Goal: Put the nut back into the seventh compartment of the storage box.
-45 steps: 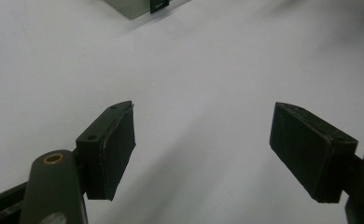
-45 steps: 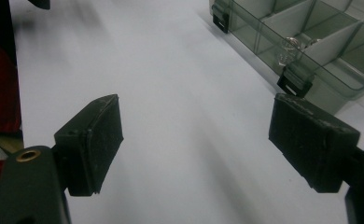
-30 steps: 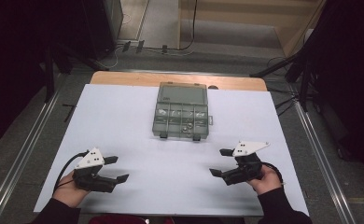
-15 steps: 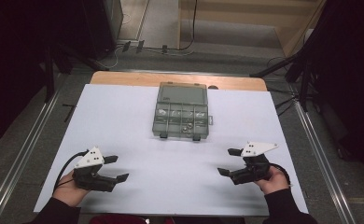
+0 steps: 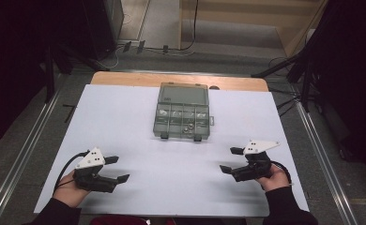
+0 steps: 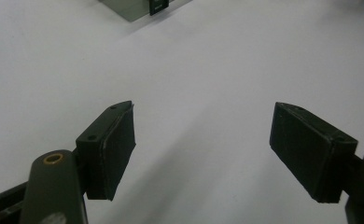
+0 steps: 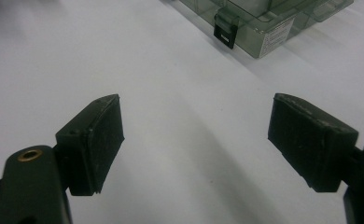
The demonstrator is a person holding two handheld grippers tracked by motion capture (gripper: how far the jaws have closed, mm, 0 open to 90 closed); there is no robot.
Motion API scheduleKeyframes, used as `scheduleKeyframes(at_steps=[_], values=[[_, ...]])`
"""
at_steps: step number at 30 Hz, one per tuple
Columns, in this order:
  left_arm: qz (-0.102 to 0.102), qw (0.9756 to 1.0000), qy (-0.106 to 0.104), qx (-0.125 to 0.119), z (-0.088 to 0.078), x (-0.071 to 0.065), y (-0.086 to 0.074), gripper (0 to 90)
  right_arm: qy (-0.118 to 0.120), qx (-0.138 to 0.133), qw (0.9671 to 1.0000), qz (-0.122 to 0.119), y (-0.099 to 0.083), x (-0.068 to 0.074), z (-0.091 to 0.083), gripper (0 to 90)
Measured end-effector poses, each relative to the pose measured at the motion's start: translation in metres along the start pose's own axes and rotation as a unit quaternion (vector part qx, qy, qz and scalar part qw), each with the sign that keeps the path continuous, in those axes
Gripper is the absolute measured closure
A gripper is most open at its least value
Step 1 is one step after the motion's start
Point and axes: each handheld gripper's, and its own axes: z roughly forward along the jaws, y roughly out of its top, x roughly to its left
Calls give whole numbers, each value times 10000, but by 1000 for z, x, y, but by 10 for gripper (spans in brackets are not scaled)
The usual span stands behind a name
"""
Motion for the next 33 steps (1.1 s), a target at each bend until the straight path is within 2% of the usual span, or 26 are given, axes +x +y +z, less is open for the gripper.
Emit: scheduleKeyframes(at_steps=[33], values=[[-19,10000,32,16,-1,1,0,227,28,176,9998,-44,1,2,2,198]])
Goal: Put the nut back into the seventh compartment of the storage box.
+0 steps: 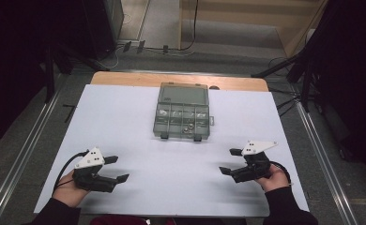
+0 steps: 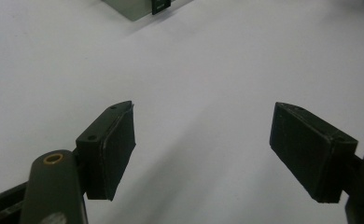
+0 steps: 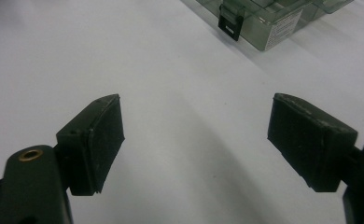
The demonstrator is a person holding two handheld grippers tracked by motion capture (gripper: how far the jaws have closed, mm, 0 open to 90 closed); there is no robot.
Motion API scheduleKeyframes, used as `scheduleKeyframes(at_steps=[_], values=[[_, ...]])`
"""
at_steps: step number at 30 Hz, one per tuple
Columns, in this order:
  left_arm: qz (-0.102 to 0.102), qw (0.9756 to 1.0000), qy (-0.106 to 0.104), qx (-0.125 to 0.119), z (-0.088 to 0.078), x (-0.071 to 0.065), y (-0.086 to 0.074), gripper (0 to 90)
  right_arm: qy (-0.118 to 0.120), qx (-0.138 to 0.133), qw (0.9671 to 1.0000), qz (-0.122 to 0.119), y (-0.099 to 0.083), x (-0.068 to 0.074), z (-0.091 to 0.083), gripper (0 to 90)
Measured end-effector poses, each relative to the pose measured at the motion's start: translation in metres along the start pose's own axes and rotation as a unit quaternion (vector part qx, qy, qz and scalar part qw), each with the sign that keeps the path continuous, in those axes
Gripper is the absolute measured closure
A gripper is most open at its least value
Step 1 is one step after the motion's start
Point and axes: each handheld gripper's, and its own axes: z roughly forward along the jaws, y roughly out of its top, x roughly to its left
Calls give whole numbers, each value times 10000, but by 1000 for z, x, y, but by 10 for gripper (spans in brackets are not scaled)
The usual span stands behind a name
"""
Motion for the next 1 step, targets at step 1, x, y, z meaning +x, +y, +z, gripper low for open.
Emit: scheduleKeyframes(at_steps=[1], values=[[-5,10000,0,3,0,0,0,227,4,0,10000,-7,0,0,0,199]])
